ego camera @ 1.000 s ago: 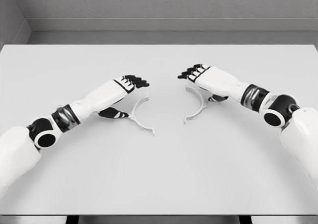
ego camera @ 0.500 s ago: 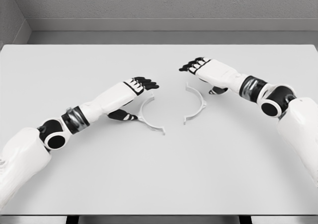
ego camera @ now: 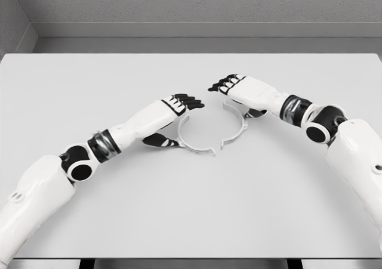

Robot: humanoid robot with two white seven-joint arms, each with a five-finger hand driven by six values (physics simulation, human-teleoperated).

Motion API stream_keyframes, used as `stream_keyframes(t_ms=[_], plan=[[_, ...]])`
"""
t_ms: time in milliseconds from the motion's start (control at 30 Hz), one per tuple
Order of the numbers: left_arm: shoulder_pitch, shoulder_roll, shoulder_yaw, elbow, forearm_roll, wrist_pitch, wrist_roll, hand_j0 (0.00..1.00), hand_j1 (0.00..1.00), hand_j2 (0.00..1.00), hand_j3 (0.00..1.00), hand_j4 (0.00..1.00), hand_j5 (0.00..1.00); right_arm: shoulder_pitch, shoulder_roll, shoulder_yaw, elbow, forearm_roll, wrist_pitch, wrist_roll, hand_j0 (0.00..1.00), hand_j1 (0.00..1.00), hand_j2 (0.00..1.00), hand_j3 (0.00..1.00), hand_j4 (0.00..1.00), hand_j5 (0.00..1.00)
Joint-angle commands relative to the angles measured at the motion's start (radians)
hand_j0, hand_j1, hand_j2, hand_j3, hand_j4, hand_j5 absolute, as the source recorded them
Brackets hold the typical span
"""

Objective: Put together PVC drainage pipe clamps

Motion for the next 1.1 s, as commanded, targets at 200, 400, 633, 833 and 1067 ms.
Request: stream_keyframes(t_ms=[200, 400, 633, 833, 1067], plan=[[-0.003, -0.005, 0.011, 0.008, 0.001, 0.000, 0.001, 1.00, 1.00, 1.00, 1.00, 1.00, 1.00, 0.002, 0.006, 0.010, -0.019, -0.006, 0.001, 0.001, 1.00, 1.00, 1.00, 1.00, 1.00, 1.00], [-0.011, -0.002, 0.010, 0.035, 0.002, 0.000, 0.001, 1.00, 1.00, 1.00, 1.00, 1.00, 1.00, 0.008, 0.004, 0.015, -0.053, -0.006, 0.011, 0.003, 1.00, 1.00, 1.00, 1.00, 1.00, 1.00], [-0.012, -0.006, 0.002, 0.043, 0.004, 0.000, 0.001, 1.00, 1.00, 1.00, 1.00, 1.00, 1.00, 0.014, 0.004, 0.015, -0.068, -0.008, 0.012, 0.016, 1.00, 1.00, 1.00, 1.00, 1.00, 1.00], [-0.012, -0.014, -0.002, 0.043, 0.004, 0.000, 0.001, 1.00, 1.00, 1.00, 1.00, 1.00, 1.00, 0.012, 0.004, 0.015, -0.070, -0.008, 0.011, 0.016, 1.00, 1.00, 1.00, 1.00, 1.00, 1.00], [-0.012, -0.014, -0.005, 0.043, 0.005, 0.000, 0.001, 1.00, 1.00, 1.00, 1.00, 1.00, 1.00, 0.008, 0.001, 0.007, -0.090, -0.009, 0.012, 0.016, 1.00, 1.00, 1.00, 1.00, 1.00, 1.00]])
